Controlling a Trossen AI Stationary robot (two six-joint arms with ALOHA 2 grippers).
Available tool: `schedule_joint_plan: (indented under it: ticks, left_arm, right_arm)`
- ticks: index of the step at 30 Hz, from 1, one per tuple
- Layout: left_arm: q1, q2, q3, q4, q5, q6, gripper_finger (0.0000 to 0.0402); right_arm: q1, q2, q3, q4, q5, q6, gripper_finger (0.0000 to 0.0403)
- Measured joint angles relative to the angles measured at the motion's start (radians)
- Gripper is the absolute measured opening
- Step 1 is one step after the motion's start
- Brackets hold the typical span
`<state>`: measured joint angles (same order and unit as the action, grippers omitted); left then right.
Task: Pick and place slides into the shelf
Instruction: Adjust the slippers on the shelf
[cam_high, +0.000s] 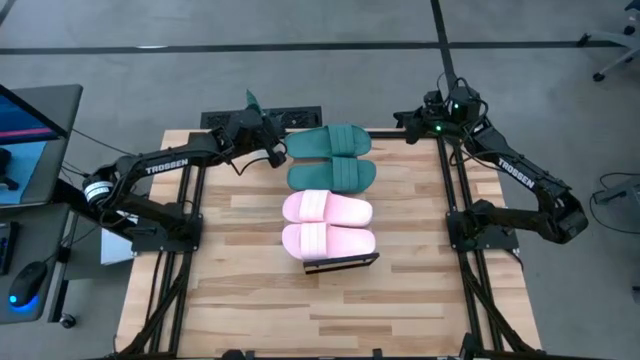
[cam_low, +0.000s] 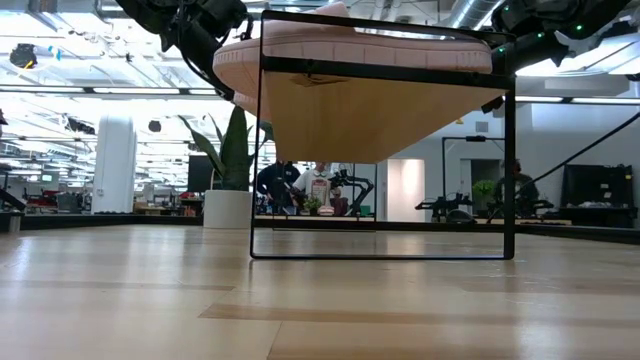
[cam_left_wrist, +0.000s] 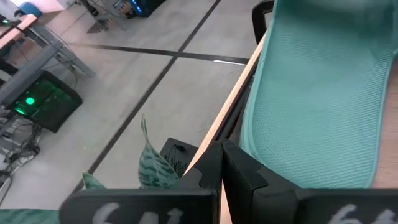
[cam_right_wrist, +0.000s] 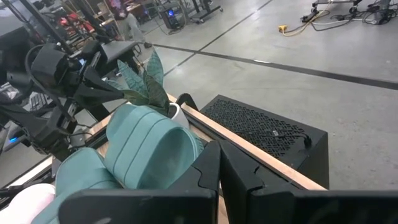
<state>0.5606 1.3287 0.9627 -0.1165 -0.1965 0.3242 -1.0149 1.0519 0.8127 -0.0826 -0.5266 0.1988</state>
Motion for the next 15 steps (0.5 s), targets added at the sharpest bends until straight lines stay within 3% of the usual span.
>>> schedule_joint_plan:
  ticks: [15]
  left_arm:
    - [-0.036,0.082,0.003,0.031,0.018,-0.054,0.0]
  right_arm:
    - [0.0,0.0,0.0,0.0,0.0,0.002,0.0001]
